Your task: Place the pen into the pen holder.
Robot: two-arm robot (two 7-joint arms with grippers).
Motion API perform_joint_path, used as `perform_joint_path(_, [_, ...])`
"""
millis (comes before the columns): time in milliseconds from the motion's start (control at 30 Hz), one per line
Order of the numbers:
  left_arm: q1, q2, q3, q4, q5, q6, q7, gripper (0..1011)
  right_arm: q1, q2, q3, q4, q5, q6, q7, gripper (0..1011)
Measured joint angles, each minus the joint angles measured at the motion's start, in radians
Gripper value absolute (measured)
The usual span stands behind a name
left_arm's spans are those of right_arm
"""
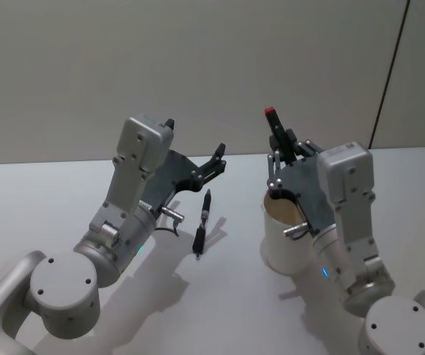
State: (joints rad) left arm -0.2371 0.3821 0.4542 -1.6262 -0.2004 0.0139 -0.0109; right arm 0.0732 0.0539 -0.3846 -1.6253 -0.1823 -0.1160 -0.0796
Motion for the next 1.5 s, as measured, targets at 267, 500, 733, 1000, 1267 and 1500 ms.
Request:
perform_joint_path(267, [0.000,0.000,0.000,0.000,0.000,0.000,0.000,1001,0.003,-0.007,0.001,0.012,0.009,-0.001,-0.004,190])
perform_joint_path(500, [0.000,0.000,0.000,0.000,0.000,0.000,0.000,1001,0.005,-0.010,0.001,0.018,0.012,-0.002,-0.005,190])
perform_joint_path(733, [0.000,0.000,0.000,0.000,0.000,0.000,0.000,1001,0.005,-0.012,0.001,0.020,0.015,-0.003,-0.006,190])
perform_joint_path(1000, [0.000,0.000,0.000,0.000,0.000,0.000,0.000,1001,0.006,-0.013,0.001,0.022,0.016,-0.003,-0.006,190])
perform_joint_path(1267, [0.000,0.000,0.000,0.000,0.000,0.000,0.000,1001,0.006,-0.012,0.000,0.030,-0.012,-0.026,-0.011,190])
perform_joint_path(1500, [0.000,0.000,0.000,0.000,0.000,0.000,0.000,1001,0.007,-0.009,-0.004,0.055,-0.088,-0.095,-0.035,189])
